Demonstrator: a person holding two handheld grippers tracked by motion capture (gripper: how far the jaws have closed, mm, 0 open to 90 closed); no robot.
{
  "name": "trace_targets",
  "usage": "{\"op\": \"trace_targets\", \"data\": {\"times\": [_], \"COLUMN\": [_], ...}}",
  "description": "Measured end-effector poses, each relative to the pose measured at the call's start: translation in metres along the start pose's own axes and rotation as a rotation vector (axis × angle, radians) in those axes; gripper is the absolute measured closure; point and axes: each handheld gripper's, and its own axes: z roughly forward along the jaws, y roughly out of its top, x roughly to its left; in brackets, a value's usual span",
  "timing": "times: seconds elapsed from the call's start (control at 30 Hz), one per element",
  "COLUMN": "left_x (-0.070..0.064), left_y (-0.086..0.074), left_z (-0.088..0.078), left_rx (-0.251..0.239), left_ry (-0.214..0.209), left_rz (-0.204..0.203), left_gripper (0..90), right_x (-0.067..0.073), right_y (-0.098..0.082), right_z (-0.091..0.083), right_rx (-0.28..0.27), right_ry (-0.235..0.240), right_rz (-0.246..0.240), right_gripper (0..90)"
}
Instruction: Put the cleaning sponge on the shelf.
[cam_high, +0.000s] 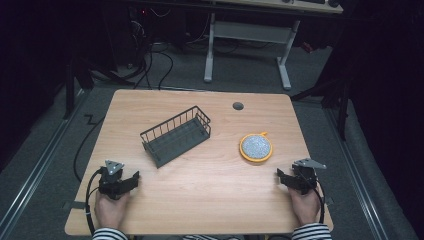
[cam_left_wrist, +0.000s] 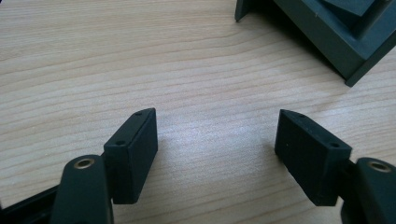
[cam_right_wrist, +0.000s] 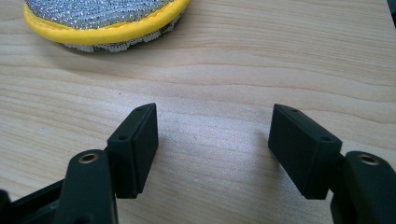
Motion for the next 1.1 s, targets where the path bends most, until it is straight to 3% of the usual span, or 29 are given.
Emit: {"op": "trace_targets", "data": {"times": [0.43, 0.67, 0.87, 1.1], "left_x": [-0.0001, 0.0017, 0.0069, 0.0070], "left_y": [-0.0002, -0.0005, -0.0009, -0.0001], "left_z": [-0.0005, -0.0013, -0.0020, -0.0035], "left_rx": [0.002, -0.003, -0.019, -0.016], "left_ry": [-0.011, -0.009, -0.050, -0.060], "left_rz": [0.009, 0.004, -0.045, -0.050], "left_gripper": [30.2, 34.5, 33.6, 33.2], "right_x": [0.0001, 0.0011, 0.0011, 0.0012], "right_y": [0.0000, -0.0002, -0.0002, -0.0003], "right_z": [0.0001, -0.0001, -0.0002, -0.0002], "right_rx": [0.000, 0.000, 0.000, -0.001], "right_ry": [0.001, 0.005, 0.006, 0.007], "right_rz": [-0.003, -0.006, -0.006, -0.008], "right_gripper": [32.8, 33.1, 33.0, 33.0]}}
